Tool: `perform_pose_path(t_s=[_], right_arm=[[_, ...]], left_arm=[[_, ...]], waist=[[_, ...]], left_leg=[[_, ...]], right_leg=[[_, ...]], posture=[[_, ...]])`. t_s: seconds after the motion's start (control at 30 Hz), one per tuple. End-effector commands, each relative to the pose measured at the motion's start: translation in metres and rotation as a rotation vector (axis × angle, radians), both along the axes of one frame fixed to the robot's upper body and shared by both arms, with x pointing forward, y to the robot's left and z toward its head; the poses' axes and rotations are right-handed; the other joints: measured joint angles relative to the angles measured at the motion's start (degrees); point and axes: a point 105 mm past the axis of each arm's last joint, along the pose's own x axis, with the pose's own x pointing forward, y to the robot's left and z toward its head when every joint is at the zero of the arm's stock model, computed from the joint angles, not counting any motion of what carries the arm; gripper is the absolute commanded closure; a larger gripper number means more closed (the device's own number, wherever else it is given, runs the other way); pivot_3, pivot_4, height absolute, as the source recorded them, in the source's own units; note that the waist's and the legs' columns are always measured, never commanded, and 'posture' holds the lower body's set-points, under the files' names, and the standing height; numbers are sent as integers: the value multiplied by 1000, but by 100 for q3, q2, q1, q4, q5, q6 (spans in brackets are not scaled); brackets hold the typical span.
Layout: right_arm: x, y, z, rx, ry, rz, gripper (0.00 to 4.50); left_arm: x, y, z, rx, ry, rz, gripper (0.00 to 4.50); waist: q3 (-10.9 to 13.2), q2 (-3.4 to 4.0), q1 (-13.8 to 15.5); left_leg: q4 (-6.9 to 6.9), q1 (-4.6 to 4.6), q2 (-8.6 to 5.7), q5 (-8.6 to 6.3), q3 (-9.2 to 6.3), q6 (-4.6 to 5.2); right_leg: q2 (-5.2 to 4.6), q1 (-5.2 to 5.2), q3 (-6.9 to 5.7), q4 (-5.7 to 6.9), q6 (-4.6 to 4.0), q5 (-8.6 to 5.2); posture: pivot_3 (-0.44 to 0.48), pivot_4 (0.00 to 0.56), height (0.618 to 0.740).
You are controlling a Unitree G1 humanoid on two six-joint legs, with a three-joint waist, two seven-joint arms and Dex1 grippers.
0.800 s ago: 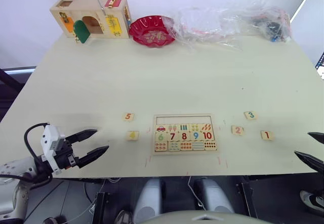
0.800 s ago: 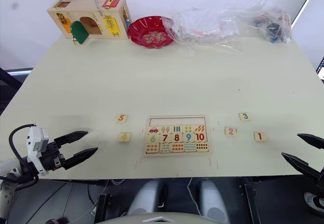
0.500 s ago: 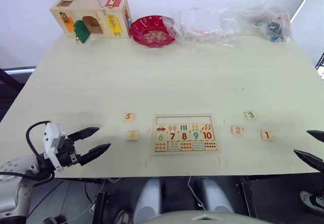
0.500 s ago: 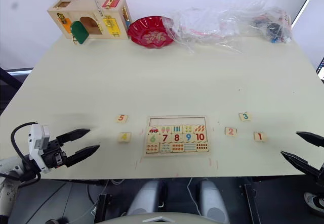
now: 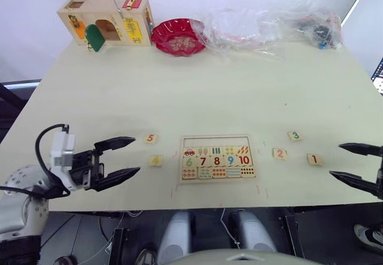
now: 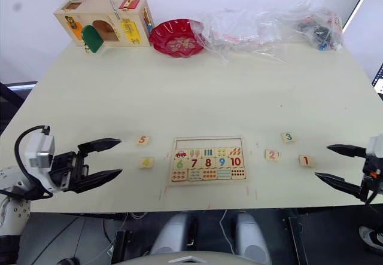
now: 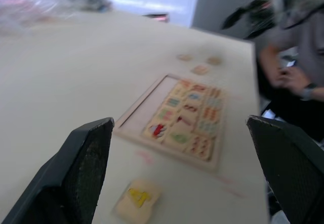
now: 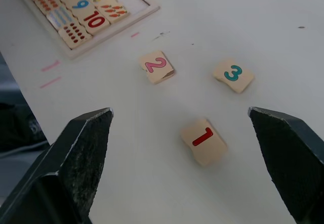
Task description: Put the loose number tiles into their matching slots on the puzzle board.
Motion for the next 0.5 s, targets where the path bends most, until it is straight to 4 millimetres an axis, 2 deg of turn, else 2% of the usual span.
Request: perform_pose_path(t_s=[0.03,0.33,0.5], right_arm=[[11,-1,-3,-79,-2,105,0],[28,1,-18,-119,28,180,0],[35,-5,-27,-141,33,174,0]], left_arm=[[-8,4,6,-29,14,-69,54],[-6,20,-1,-38,-22,-15,54],[-11,20,-8,-41,-16,-9,54]], waist=[[5,7,-2],[6,10,12],[7,11,10]], left_leg=[[-2,3,0,0,-2,0],[1,1,7,0,-4,0],[1,1,8,0,-3,0]], right_leg=[[-1,0,2,0,0,0],[-7,-1,-2,5,0,1],[-10,-1,0,5,1,1]], posture=[[0,150,740],[0,150,740],[0,150,740]])
